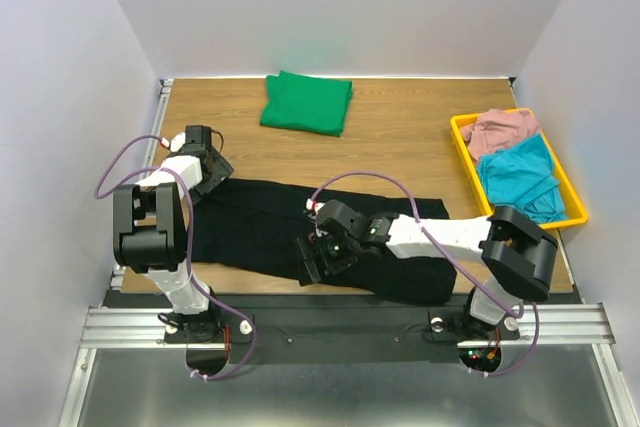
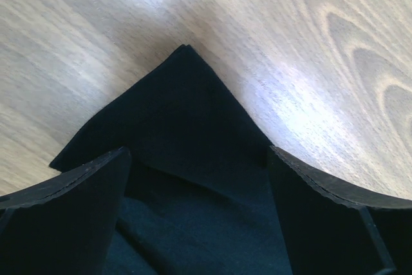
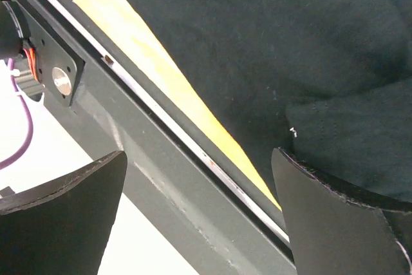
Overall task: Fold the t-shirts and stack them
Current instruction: Fold the tshirt
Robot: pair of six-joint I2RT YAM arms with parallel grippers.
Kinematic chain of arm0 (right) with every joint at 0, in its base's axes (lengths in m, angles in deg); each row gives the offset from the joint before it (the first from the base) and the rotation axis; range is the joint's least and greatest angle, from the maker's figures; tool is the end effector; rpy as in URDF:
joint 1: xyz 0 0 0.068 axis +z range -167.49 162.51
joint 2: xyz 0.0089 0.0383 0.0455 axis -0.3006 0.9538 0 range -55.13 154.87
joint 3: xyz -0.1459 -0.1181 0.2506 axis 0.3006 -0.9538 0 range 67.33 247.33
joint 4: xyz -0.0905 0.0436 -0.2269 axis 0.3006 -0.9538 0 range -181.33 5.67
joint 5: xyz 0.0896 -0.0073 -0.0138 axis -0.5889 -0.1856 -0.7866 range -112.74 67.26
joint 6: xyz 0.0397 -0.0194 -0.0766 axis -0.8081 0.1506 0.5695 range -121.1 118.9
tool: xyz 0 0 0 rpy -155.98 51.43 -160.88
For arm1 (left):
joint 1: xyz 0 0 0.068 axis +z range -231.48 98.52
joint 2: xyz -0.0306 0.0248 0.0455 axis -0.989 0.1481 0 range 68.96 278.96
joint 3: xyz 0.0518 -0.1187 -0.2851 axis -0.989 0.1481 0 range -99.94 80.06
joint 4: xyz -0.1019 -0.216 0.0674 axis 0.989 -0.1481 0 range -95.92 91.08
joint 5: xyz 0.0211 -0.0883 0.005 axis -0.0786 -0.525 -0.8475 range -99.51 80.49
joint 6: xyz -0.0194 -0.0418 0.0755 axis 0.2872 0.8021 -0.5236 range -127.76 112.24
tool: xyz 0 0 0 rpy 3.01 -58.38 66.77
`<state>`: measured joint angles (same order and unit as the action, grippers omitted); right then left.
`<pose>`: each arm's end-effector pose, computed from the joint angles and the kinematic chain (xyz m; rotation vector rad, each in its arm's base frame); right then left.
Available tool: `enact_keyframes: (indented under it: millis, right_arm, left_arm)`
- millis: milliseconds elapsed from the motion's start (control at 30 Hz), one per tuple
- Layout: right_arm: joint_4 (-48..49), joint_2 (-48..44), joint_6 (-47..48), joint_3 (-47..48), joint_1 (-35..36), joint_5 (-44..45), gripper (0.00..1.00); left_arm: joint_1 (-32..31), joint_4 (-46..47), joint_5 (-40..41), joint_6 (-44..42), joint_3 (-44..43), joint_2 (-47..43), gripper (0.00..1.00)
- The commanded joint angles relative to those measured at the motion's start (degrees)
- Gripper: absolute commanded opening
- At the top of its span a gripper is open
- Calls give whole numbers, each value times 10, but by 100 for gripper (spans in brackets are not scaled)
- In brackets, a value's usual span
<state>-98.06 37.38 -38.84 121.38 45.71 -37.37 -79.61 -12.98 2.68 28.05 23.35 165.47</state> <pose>0.1372 0.3155 0.2036 -0.7254 2.6609 0.9528 0.3585 0.0283 0.1935 -0.8824 2.3184 0.0172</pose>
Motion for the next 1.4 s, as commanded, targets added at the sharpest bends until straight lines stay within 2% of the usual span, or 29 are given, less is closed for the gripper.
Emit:
enact_keyframes:
  millis: [0, 200, 333, 433, 533, 600, 667, 800, 900, 1100, 1333, 1367]
  right_arm:
    - [14, -27, 17, 22, 1, 14, 100]
    - [-14, -122, -2, -3, 0, 91, 100]
    - [-70, -191, -24, -31, -3, 200, 100]
    - [-85, -247, -57, -54, -18, 219, 100]
    - [-101, -279, -84, -93, -55, 219, 100]
    - [-110, -286, -95, -121, -99, 211, 100]
    - [-110, -286, -102, -140, -153, 194, 100]
    - [-110, -264, -95, -170, -214, 183, 100]
    - [-108, -227, -78, -167, -249, 190, 100]
    - [-88, -116, -30, -132, -319, 187, 100]
    - [-71, 50, 65, -9, -400, 169, 100]
    - [-70, 76, 89, 30, -423, 150, 100]
  left_arm:
    - [5, -30, 27, 1, -1, -35, 98]
    - [19, -63, 48, 25, -26, -72, 98]
    - [49, -101, 81, 46, -37, -111, 98]
    - [70, -119, 89, 73, -35, -141, 98]
    - [69, -83, 37, 66, -15, -177, 98]
    - [60, -59, -20, 56, 0, -190, 98]
    - [38, -38, -38, 51, 3, -195, 99]
    - [-83, -20, -43, 32, -22, -165, 99]
    - [-116, -15, -62, 24, -29, -117, 98]
    - [-129, 4, -56, 25, -2, -45, 98]
    - [-141, -3, -39, 37, 55, -50, 98]
    - [-151, -3, -38, 42, 75, -57, 98]
